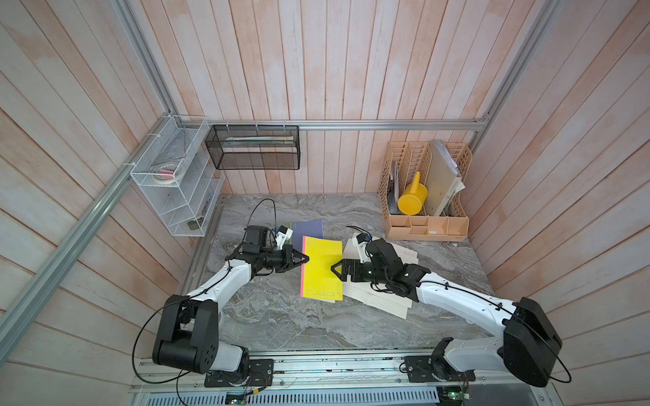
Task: Close the notebook
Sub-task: Place the notebook at the notebook.
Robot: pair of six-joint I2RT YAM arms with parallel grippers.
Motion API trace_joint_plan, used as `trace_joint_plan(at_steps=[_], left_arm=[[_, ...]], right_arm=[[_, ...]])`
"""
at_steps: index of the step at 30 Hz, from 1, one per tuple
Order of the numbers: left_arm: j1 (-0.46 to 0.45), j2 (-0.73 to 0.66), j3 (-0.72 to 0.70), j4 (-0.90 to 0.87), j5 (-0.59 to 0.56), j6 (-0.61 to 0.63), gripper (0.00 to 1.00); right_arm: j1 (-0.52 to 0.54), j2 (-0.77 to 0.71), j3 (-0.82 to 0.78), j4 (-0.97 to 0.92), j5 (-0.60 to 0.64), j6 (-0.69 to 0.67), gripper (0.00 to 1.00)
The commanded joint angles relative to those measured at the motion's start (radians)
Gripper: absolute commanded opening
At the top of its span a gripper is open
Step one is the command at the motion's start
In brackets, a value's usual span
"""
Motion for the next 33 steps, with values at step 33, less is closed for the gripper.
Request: trace_joint_plan(at_steps=[33], left_arm=[[0.168, 0.681, 0.806, -0.201, 0.109, 0.077, 0.0]], right_arm=[[-0.127, -0.076, -0.091, 0.057, -0.067, -0.016, 0.98]])
